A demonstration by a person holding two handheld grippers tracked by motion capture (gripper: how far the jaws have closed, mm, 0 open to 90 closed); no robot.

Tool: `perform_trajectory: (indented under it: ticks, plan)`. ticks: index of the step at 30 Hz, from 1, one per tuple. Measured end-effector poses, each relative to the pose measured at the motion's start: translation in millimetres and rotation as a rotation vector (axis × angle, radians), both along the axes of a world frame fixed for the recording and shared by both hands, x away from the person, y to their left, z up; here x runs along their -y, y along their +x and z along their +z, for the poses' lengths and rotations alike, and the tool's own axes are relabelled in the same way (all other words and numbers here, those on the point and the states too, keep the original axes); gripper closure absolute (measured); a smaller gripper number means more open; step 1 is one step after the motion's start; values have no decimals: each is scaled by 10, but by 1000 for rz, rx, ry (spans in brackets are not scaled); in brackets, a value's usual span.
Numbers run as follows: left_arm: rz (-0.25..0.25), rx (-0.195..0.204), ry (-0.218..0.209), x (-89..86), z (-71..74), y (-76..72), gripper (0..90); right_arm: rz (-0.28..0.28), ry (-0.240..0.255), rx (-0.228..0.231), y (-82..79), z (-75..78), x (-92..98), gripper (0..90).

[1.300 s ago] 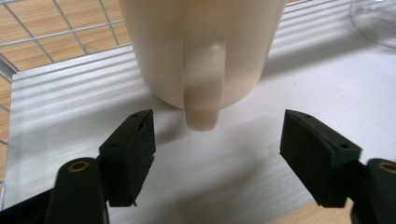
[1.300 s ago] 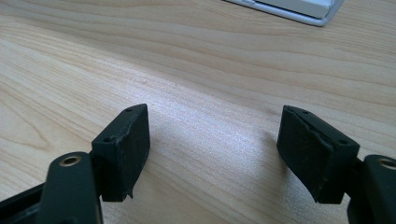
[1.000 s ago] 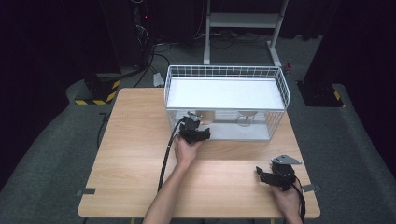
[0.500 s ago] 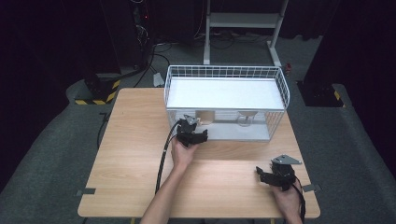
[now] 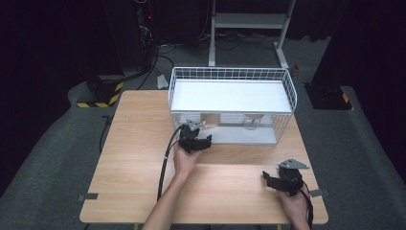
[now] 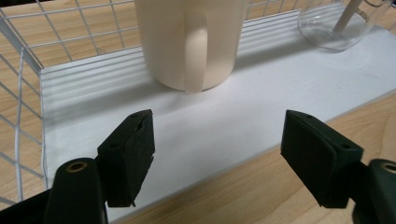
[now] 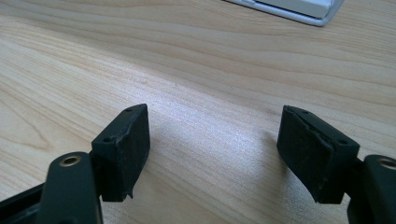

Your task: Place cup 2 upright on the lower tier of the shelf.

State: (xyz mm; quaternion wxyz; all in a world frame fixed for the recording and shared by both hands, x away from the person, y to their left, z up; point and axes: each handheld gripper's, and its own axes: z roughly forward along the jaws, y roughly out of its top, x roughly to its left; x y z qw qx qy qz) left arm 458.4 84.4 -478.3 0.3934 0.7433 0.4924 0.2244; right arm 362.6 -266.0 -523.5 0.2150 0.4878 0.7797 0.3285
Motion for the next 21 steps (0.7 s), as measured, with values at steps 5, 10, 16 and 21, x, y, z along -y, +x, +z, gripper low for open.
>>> perform_trajectory:
  ticks: [5,10,16,21]
  plan:
    - [-9,6,-16,-21,2,-63,263,0,0,0,0,0,0,257]
    - [-22,10,-25,-38,27,-135,262,0,0,0,0,0,0,257]
    - [-38,14,-14,-43,57,-200,256,3,-3,2,2,0,2,257]
    - [-53,24,-15,-34,94,-252,255,3,-2,2,2,0,2,257]
